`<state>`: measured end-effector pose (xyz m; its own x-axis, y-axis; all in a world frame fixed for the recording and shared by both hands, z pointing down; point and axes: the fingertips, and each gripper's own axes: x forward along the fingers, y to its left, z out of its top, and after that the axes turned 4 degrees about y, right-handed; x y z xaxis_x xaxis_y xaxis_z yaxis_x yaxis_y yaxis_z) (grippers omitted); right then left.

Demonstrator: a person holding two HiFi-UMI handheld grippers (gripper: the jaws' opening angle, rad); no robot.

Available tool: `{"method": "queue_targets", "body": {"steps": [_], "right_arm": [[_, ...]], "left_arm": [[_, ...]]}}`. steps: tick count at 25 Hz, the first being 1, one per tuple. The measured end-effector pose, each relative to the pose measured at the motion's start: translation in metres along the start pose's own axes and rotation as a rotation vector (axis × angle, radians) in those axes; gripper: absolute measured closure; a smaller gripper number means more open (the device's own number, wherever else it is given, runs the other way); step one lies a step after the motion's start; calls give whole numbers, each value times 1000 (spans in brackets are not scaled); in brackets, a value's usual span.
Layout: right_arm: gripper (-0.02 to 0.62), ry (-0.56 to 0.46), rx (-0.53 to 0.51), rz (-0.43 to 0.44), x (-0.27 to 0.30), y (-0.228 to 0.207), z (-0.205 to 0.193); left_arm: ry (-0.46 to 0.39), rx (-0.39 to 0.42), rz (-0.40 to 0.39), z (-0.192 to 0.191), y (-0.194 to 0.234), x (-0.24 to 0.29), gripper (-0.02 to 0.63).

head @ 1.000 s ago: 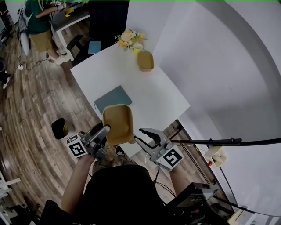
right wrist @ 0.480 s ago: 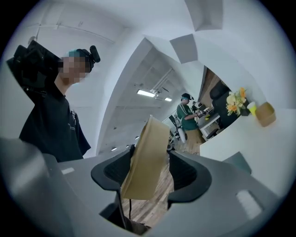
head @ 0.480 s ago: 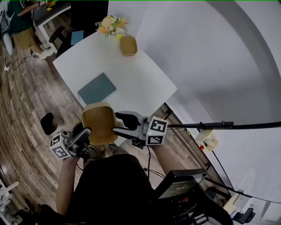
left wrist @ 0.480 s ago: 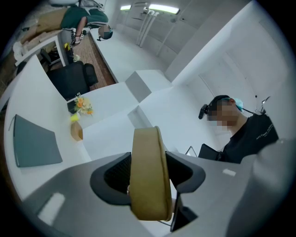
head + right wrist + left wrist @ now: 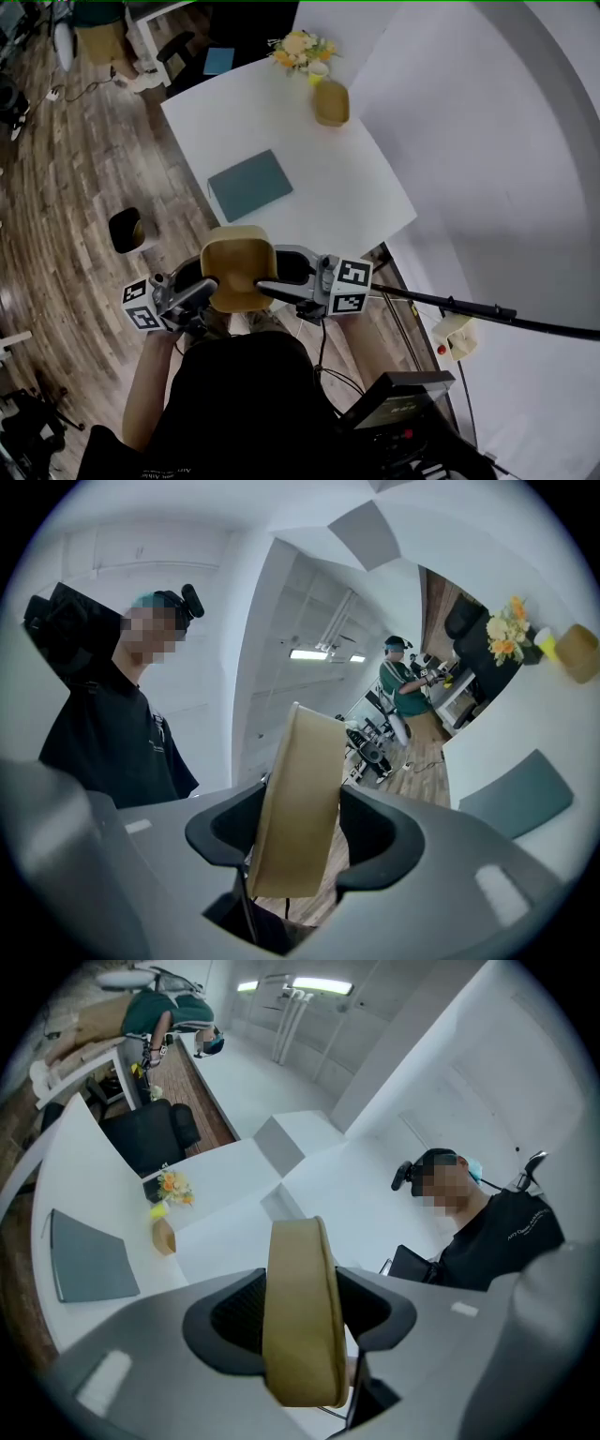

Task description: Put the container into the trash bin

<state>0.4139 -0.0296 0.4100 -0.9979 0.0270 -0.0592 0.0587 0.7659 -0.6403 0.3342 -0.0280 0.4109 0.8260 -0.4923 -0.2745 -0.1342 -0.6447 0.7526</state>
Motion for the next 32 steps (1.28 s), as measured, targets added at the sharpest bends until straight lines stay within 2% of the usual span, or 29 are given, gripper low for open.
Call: {"method": "queue_targets", "body": {"steps": [3,6,8,13,16,20,23,28,32], "right_arm": [[333,24,21,48,18,5,-3],[334,116,10,123,54,14,-12],[347,147,-2,144,76,19,-17],[387,134,112,193,118,22,-17],[378,202,102,227,150,32,-26],[367,272,110,304,205,53,-36],[369,324,114,349,253,63,-47],[370,426,108,414,346,81,-76],[374,477,109,441,414,98,-105]], "left_arm": [[-28,-9,7,5,-6,-17,380],[-68,0,29,13,-12,-43,380],[-93,10,43,17,-15,-58,380],[-148,45,79,36,-17,-97,380],[-198,58,89,50,-23,-129,380],[-293,60,81,70,-35,-188,380],[-358,85,106,84,-41,-238,380],[-489,125,194,109,-53,-334,380],[-585,159,303,120,-63,-411,383]]}}
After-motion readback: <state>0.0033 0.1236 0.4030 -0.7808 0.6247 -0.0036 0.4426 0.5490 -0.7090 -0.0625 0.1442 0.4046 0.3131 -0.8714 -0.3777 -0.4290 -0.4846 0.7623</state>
